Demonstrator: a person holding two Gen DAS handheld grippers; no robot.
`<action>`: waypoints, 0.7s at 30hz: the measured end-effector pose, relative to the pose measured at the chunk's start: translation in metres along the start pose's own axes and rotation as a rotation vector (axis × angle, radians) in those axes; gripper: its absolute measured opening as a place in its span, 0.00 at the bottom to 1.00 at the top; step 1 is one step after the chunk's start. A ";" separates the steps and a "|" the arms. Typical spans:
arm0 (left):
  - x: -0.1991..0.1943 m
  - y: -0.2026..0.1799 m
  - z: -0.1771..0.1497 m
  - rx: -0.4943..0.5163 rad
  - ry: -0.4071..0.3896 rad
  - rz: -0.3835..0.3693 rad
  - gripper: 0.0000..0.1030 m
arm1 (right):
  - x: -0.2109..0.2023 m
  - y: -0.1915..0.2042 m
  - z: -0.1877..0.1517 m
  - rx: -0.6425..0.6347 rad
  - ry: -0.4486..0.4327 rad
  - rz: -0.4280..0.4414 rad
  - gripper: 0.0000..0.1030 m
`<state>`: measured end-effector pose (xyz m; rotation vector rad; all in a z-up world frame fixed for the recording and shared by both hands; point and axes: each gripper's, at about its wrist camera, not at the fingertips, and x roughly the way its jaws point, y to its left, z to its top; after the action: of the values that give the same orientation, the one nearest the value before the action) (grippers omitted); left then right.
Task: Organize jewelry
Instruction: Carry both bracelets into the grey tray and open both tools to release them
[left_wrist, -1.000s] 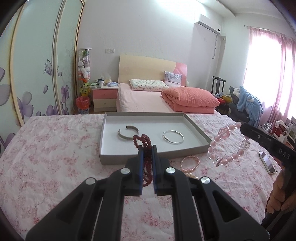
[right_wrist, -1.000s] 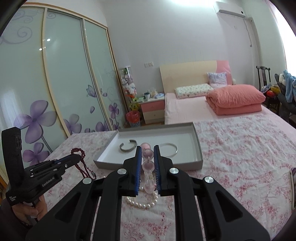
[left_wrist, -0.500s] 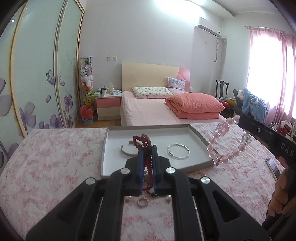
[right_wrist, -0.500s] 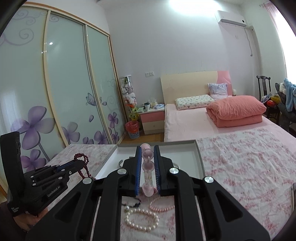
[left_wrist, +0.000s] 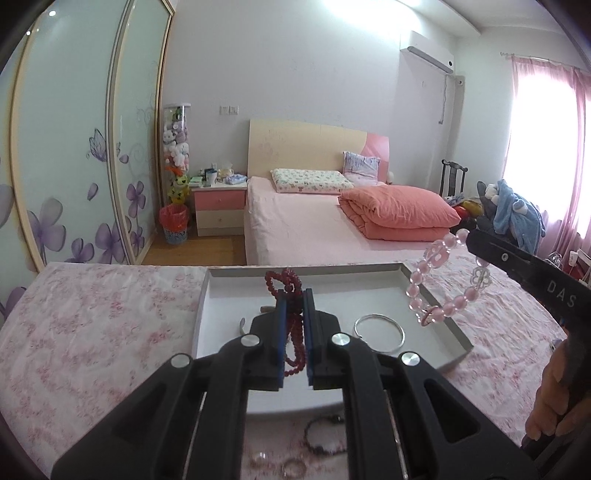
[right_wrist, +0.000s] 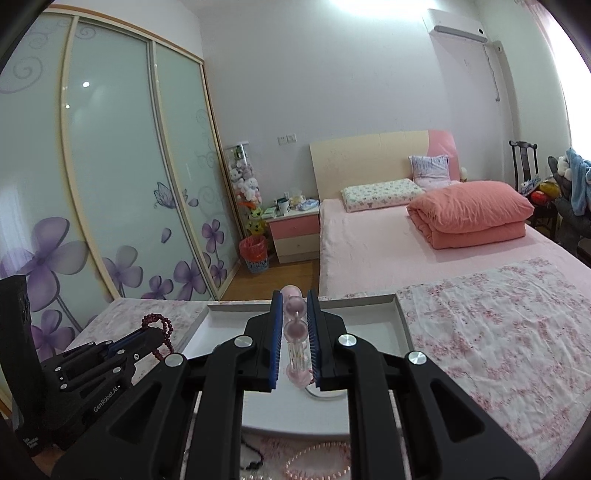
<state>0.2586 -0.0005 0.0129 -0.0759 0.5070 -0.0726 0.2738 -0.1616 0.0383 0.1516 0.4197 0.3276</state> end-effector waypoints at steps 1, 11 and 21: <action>0.008 0.001 0.001 0.000 0.007 -0.002 0.09 | 0.005 0.000 0.000 0.000 0.007 -0.001 0.14; 0.053 -0.001 0.001 0.005 0.059 -0.022 0.09 | 0.058 -0.005 -0.014 0.031 0.124 -0.004 0.14; 0.071 0.002 0.002 -0.010 0.072 -0.026 0.11 | 0.075 -0.009 -0.016 0.052 0.168 -0.012 0.25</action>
<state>0.3219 -0.0043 -0.0195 -0.0903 0.5782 -0.0987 0.3342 -0.1432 -0.0065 0.1728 0.5949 0.3186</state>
